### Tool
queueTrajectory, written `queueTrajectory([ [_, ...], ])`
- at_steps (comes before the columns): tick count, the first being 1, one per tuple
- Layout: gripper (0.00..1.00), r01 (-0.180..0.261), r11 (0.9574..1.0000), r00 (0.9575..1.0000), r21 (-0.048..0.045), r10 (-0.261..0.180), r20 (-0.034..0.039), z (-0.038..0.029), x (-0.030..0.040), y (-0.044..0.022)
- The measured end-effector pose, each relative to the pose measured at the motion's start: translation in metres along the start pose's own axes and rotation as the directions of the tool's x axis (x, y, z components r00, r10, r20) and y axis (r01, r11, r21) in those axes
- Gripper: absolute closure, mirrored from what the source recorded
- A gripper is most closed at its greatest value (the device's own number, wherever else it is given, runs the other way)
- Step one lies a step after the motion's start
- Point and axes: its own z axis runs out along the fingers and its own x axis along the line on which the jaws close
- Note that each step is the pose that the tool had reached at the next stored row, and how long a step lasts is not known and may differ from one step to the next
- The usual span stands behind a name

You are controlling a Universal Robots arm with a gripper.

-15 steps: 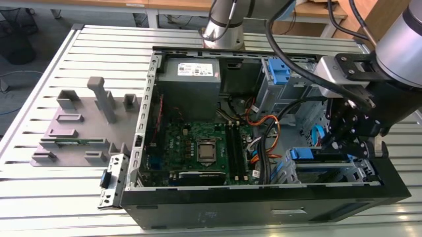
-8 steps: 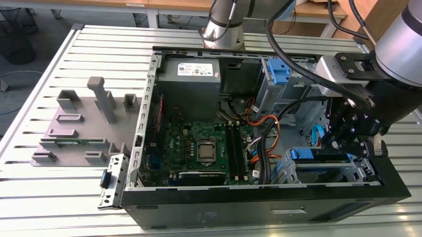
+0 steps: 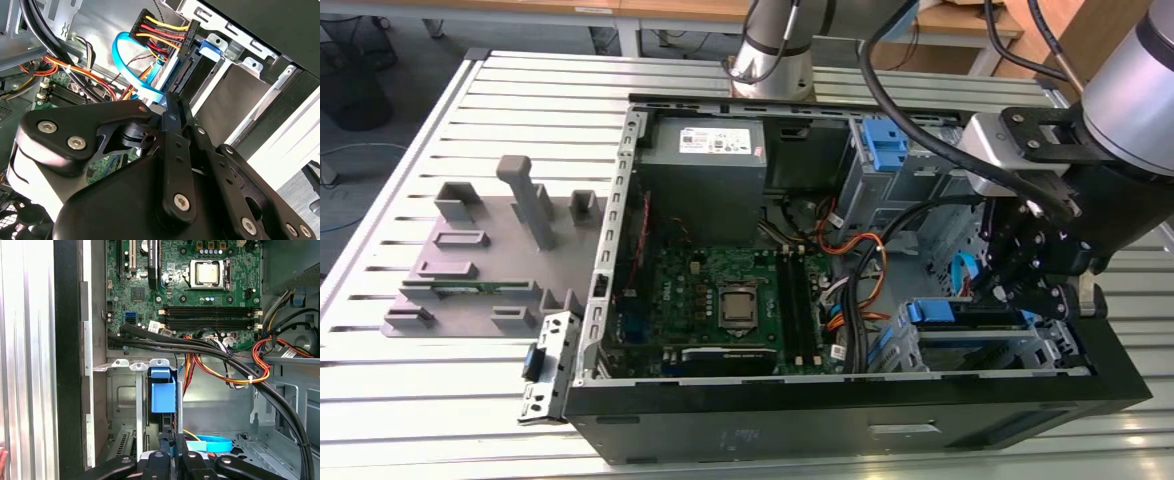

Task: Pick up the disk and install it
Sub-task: 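Insert the first disk wire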

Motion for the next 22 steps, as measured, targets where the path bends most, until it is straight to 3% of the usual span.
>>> queueTrajectory([
  [16,0.84,0.0,1.0,1.0,0.0,0.0,-0.0004,0.0008,-0.0004,-0.0009],
  [22,0.84,-0.049,0.9988,0.9988,0.002,0.049,-0.0021,0.0019,-0.0004,-0.0014],
])
